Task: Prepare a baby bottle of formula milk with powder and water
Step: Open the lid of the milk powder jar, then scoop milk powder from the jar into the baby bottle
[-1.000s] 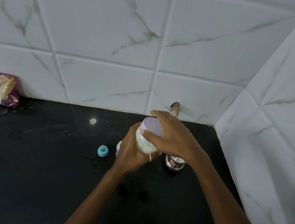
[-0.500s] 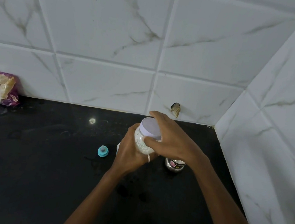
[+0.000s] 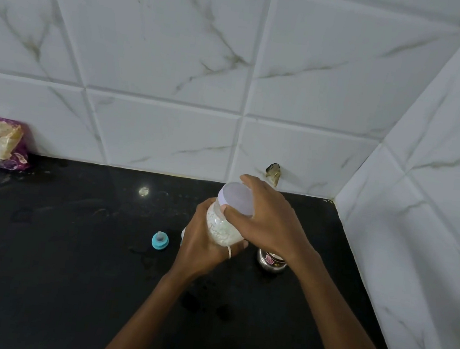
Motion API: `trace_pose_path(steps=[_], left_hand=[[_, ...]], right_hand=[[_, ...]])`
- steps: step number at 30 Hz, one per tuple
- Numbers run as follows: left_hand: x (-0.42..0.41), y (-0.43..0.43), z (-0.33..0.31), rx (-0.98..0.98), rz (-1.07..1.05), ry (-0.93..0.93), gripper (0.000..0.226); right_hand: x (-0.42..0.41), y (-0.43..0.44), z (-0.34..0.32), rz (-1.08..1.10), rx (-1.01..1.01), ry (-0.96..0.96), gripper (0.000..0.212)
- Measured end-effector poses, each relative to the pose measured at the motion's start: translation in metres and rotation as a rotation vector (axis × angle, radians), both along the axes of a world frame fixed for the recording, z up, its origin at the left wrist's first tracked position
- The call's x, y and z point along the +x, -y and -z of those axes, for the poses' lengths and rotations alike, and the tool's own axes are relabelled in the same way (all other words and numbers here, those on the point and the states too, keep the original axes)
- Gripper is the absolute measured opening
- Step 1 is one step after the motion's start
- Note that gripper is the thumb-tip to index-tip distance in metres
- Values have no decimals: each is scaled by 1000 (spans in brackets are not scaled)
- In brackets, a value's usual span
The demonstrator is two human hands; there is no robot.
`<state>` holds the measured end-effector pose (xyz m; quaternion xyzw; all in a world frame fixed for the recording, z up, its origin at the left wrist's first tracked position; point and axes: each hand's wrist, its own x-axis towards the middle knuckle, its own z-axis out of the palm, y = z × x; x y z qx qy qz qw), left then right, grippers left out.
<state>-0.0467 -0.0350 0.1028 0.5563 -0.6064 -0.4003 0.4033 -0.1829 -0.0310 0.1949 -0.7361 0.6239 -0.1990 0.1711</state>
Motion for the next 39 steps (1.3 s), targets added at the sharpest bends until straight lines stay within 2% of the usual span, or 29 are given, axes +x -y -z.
trace_pose_path(steps=[2, 5, 9, 13, 20, 25, 31, 39], left_hand=[[7, -4, 11, -82, 7, -34, 74], [13, -2, 24, -116, 14, -58, 69], [12, -4, 30, -204, -14, -12, 77], [11, -8, 50, -147, -31, 17, 86], [7, -40, 89, 10, -45, -63, 98], [3, -66, 107, 91, -50, -46, 97], [-4, -83, 120, 121, -51, 27, 100], [-13, -98, 117, 114, -82, 32, 101]], right_hand=[[-6, 2, 3, 12, -31, 63, 78], [-14, 2, 11, 62, -62, 115, 78], [-26, -6, 29, 152, -65, 197, 77], [-42, -20, 58, 234, -51, 239, 75], [-72, -68, 150, 361, 132, 182, 67], [-76, -93, 204, 396, 298, 32, 65], [-81, -93, 229, 370, 263, -61, 67], [-85, -97, 254, 284, 282, -164, 72]])
